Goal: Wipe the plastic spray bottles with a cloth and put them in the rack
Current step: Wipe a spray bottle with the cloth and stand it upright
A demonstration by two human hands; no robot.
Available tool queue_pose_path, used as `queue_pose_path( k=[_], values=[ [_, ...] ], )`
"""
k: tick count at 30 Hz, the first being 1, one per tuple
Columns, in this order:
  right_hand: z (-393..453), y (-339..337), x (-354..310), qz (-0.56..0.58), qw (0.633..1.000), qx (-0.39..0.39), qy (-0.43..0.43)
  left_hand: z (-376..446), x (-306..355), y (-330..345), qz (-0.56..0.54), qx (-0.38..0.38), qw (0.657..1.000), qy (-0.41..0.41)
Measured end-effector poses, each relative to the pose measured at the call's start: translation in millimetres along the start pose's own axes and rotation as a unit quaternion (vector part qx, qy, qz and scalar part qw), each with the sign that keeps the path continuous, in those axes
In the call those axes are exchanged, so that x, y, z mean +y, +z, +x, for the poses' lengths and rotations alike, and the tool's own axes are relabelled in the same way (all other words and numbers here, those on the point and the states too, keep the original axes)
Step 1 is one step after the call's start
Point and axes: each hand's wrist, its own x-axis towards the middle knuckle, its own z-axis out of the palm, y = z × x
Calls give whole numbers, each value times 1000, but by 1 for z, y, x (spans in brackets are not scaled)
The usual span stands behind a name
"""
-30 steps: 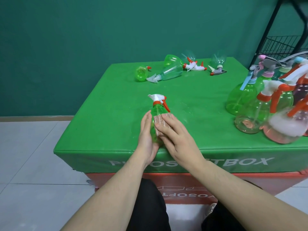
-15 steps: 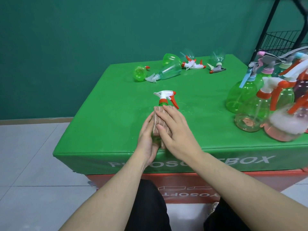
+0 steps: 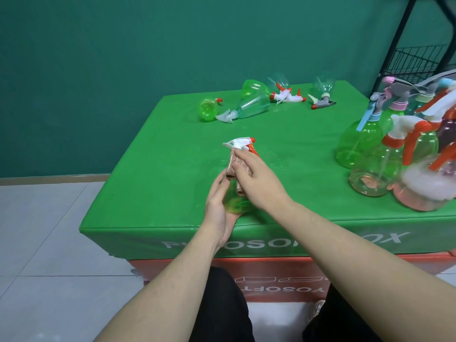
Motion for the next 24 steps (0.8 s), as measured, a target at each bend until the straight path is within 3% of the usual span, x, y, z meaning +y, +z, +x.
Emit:
queue_pose_path(
  k=[4, 13, 19, 24],
  values=[
    [-19, 2, 7, -79, 995, -14, -67, 0, 0, 1, -6, 15, 1000, 4],
    [-43, 10, 15, -169, 961, 53, -214, -4, 2, 7, 30, 58, 998, -6],
    [-62, 15, 34, -169, 951, 56, -254, -3, 3, 7, 15, 60, 998, 2],
    [-65, 13, 31, -129, 962, 56, -236, -1, 2, 7, -13, 44, 999, 11]
  ],
)
